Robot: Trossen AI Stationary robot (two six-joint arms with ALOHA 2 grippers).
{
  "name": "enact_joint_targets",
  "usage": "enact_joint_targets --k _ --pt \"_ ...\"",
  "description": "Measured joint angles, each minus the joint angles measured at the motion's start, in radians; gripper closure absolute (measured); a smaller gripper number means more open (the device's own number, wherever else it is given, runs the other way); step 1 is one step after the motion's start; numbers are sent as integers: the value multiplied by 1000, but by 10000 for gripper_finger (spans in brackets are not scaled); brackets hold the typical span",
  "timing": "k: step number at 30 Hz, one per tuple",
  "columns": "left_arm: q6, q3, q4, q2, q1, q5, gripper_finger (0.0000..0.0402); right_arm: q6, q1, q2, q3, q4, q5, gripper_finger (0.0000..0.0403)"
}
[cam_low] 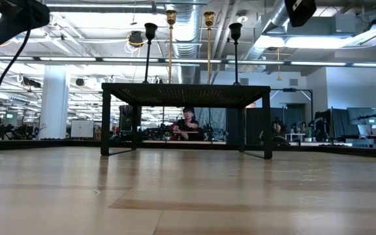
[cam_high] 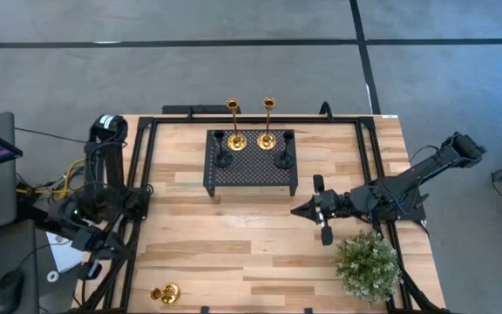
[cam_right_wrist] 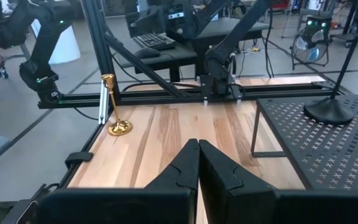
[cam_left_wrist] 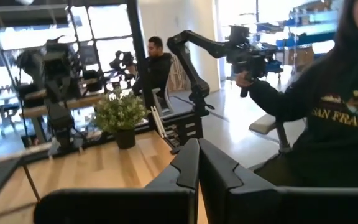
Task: Pick & Place candle stick holders
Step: Put the gold candle holder on the shelf
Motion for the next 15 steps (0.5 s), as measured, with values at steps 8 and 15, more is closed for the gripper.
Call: enact_joint_targets --k 8,15 --pt "26 0 -5 -1 12 20 398 0 -20 0 0 0 0 403" --pt "-116 0 -123 51 113 285 399 0 -25 0 0 -6 0 403"
